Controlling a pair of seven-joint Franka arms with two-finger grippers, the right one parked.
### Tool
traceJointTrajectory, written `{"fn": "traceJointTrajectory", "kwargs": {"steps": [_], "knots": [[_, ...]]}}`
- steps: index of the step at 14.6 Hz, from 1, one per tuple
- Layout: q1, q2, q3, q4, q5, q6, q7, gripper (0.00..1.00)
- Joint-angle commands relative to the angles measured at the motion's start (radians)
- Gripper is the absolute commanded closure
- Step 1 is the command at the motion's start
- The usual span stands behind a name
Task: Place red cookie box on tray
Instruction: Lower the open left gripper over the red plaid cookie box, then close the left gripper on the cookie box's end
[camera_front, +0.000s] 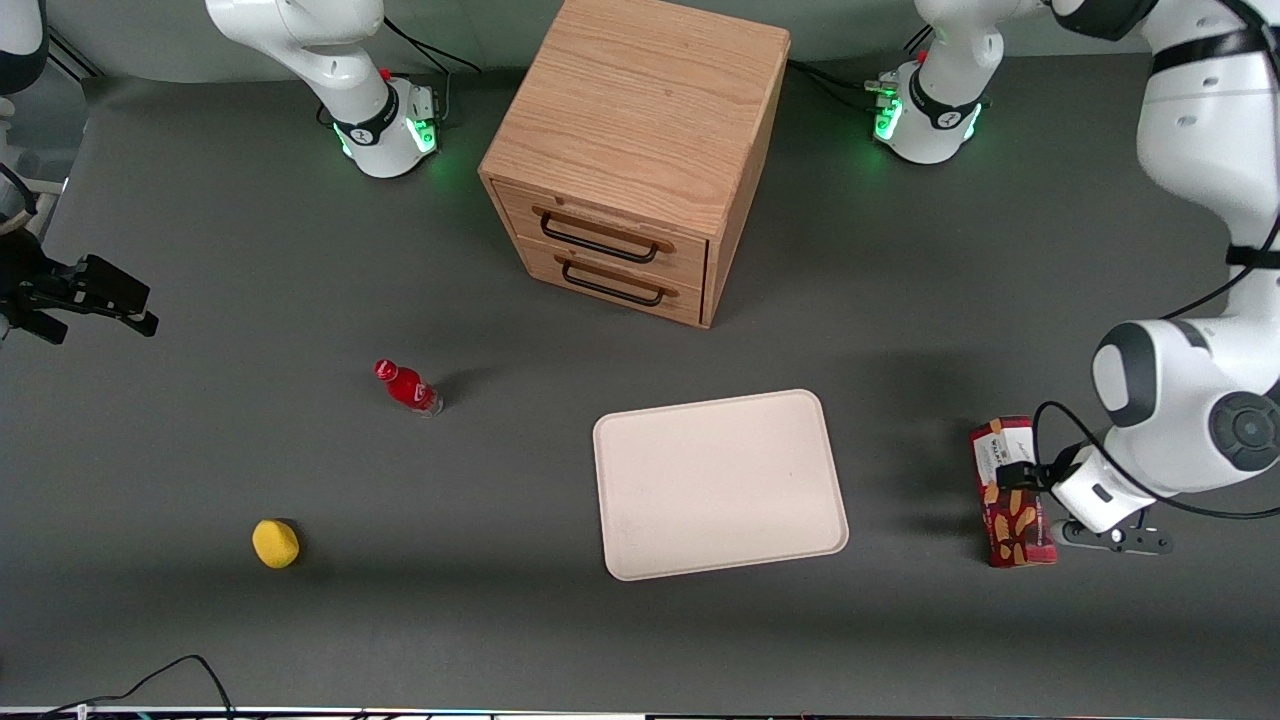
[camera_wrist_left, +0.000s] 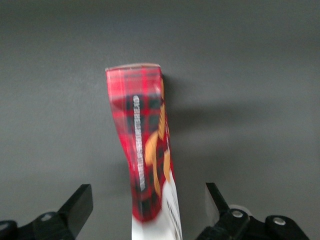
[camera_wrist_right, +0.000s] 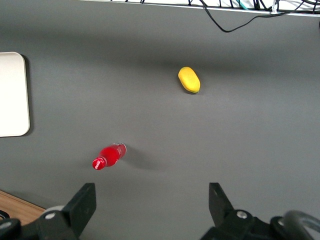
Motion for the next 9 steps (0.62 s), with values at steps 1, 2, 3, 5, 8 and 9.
{"fn": "traceJointTrajectory", "kwargs": {"steps": [1,2,3,5,8,9], "knots": [[-0.002,0.064,0.002,0.03,0.006,0.059,-0.021,0.0],[-0.002,0.07,0.002,0.033,0.003,0.065,-0.022,0.16],[-0.002,0.07,0.002,0.033,0.003,0.064,-0.028,0.45],[0.0,0.068,0.002,0.042,0.008,0.047,-0.034,0.98],[0.0,0.067,0.004,0.041,0.018,0.048,-0.031,1.0],[0.0,0.065,0.005,0.039,0.023,0.048,-0.03,1.0]]}}
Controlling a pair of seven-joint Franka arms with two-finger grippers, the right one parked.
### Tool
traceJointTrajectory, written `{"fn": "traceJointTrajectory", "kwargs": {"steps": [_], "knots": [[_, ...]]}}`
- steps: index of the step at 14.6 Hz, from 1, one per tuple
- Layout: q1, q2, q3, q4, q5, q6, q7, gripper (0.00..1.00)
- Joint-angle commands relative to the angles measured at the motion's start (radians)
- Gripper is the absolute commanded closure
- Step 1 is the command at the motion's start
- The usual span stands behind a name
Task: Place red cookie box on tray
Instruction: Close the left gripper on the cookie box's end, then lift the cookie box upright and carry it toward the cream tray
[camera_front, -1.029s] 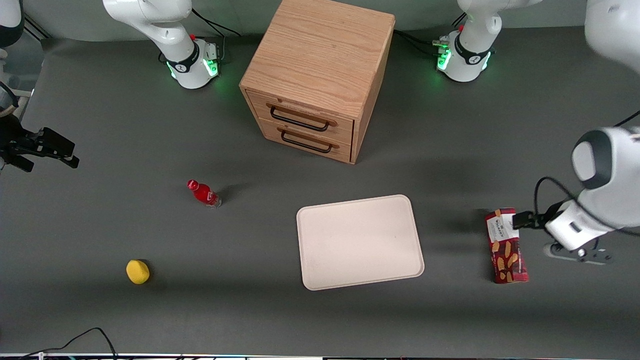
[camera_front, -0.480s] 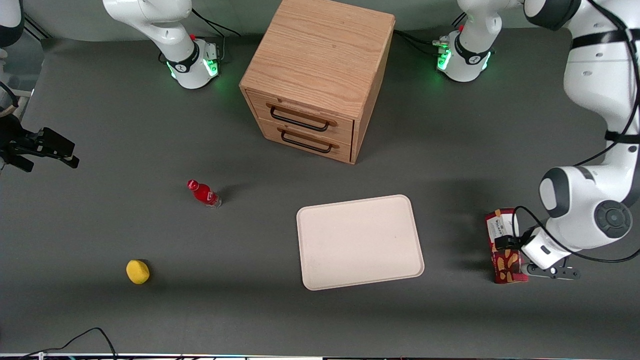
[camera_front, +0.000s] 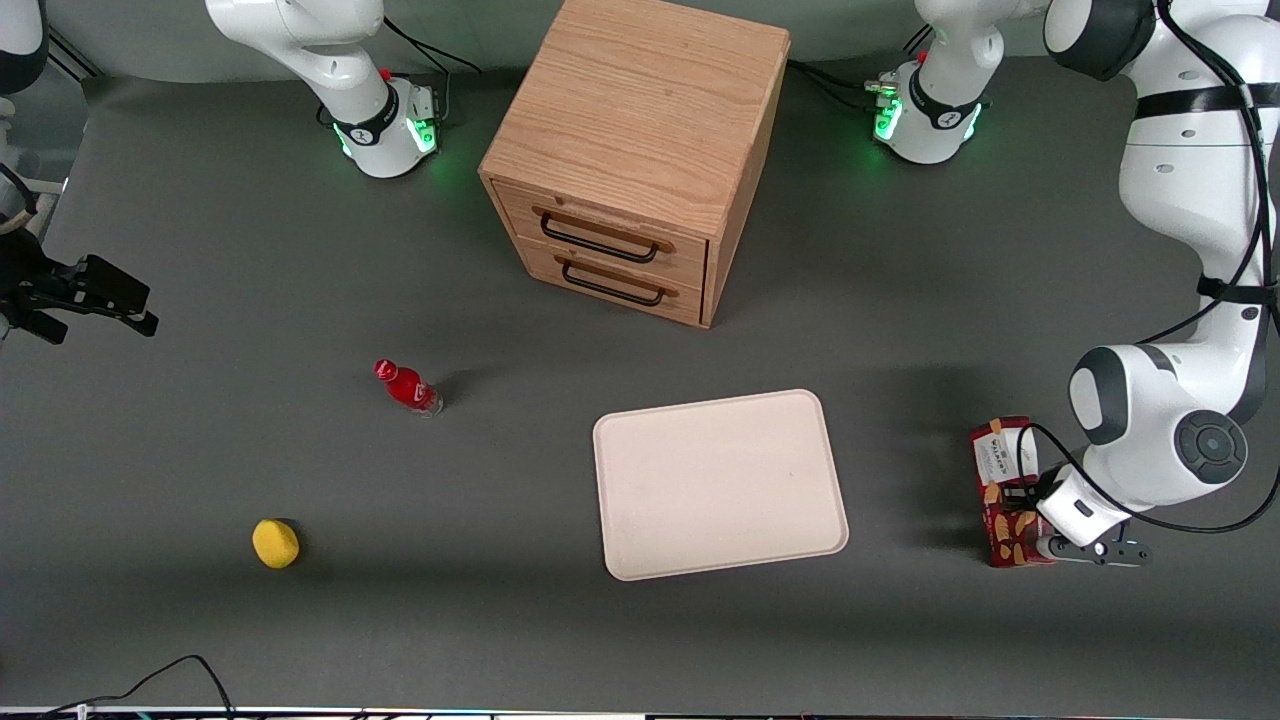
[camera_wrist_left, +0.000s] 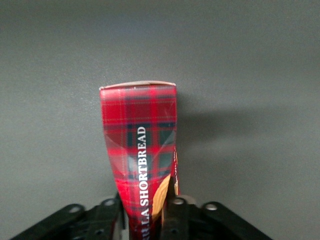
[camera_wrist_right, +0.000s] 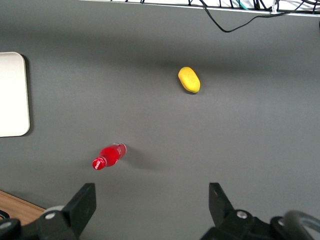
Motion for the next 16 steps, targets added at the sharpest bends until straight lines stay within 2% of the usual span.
{"fn": "traceJointTrajectory", "kwargs": {"steps": [1,4,8,10,13,16], "knots": [[-0.002,-0.005,0.005,0.011,0.027,-0.019,-0.018,1.0],[-0.006,-0.071,0.003,0.017,0.027,-0.075,-0.021,1.0],[-0.039,-0.259,-0.006,0.041,0.03,-0.316,-0.129,1.0],[-0.088,-0.319,-0.007,0.09,0.03,-0.466,-0.202,1.0],[-0.205,-0.343,-0.007,0.239,0.033,-0.705,-0.381,1.0],[-0.34,-0.298,-0.007,0.264,0.035,-0.714,-0.602,1.0]]}}
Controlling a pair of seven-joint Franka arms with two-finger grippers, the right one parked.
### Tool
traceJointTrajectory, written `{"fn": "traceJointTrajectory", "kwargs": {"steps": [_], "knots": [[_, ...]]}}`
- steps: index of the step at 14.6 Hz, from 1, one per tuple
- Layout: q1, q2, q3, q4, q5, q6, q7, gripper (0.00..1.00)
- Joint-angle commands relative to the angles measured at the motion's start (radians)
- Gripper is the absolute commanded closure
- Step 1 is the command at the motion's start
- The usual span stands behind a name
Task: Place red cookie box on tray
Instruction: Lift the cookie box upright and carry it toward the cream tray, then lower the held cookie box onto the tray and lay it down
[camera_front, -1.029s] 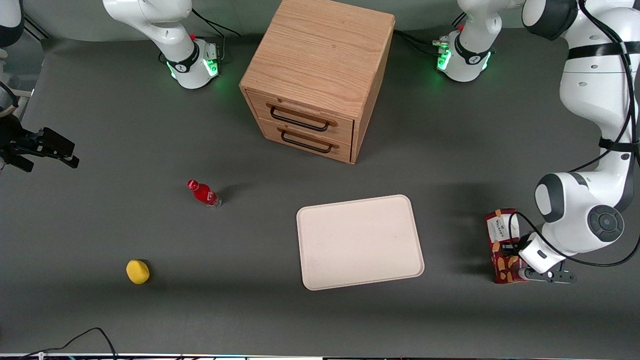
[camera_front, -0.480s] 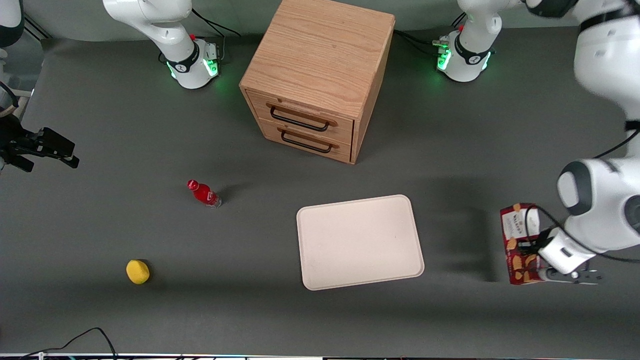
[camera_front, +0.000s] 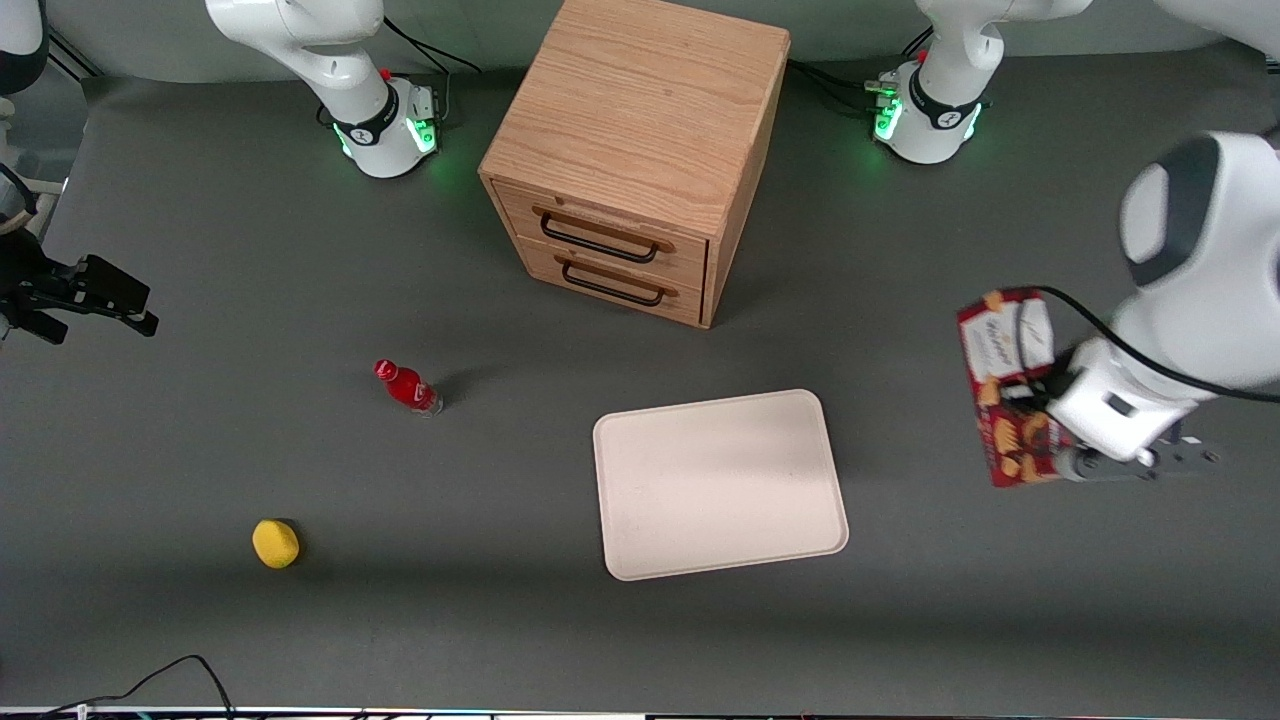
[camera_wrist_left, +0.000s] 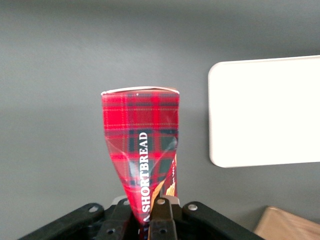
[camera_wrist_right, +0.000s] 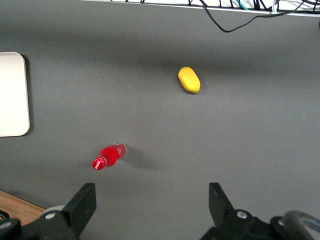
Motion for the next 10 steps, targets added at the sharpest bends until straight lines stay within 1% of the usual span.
{"fn": "traceJointTrajectory", "kwargs": {"steps": [1,3,5,7,10], "knots": [[-0.121,0.102,0.017,0.053,0.023,0.038,-0.177,1.0],[-0.161,0.178,0.017,0.052,0.025,0.176,-0.242,1.0],[-0.186,0.257,0.017,0.052,0.033,0.281,-0.25,1.0],[-0.198,0.329,0.017,0.05,0.052,0.361,-0.247,1.0],[-0.203,0.401,0.017,0.041,0.063,0.463,-0.242,1.0]]}}
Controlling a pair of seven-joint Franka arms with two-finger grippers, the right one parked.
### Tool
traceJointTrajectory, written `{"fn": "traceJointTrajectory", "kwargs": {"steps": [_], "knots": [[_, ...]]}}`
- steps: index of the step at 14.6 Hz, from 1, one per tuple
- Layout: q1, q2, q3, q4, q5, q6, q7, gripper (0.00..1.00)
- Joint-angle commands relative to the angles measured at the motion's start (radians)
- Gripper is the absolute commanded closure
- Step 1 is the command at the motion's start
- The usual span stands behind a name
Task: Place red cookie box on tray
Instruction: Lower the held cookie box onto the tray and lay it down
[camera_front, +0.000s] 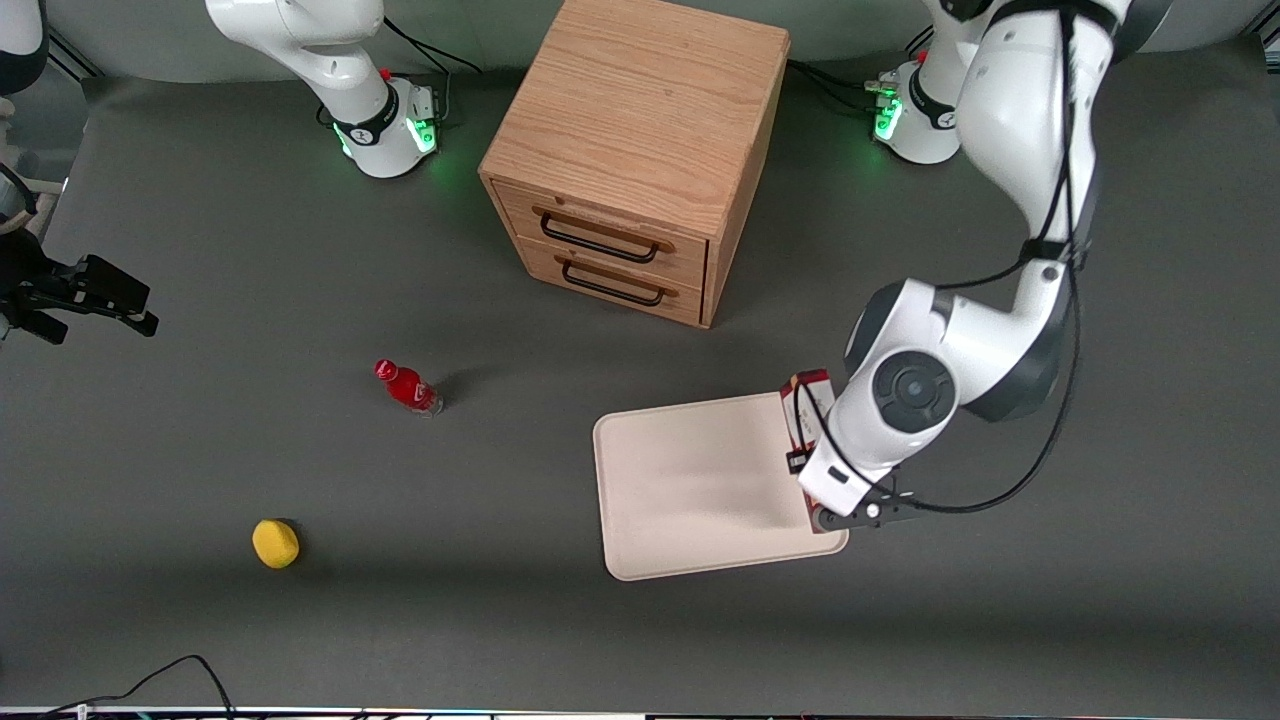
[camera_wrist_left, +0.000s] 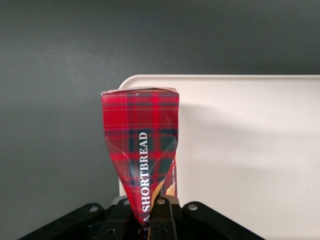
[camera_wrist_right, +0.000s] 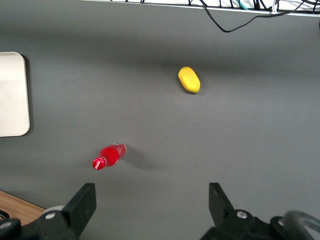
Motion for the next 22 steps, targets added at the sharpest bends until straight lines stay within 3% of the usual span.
{"fn": "traceJointTrajectory", "kwargs": {"steps": [1,14,15,17,22], "knots": [[-0.026,0.051,0.013,0.036,0.02,0.03,-0.012,1.0],[-0.041,0.123,0.013,0.029,0.075,0.081,-0.002,1.0],[-0.041,0.123,0.013,0.029,0.075,0.081,0.004,0.78],[-0.038,0.12,0.013,0.029,0.074,0.079,0.029,0.0],[-0.011,0.033,0.018,0.029,0.072,0.006,0.029,0.0]]}}
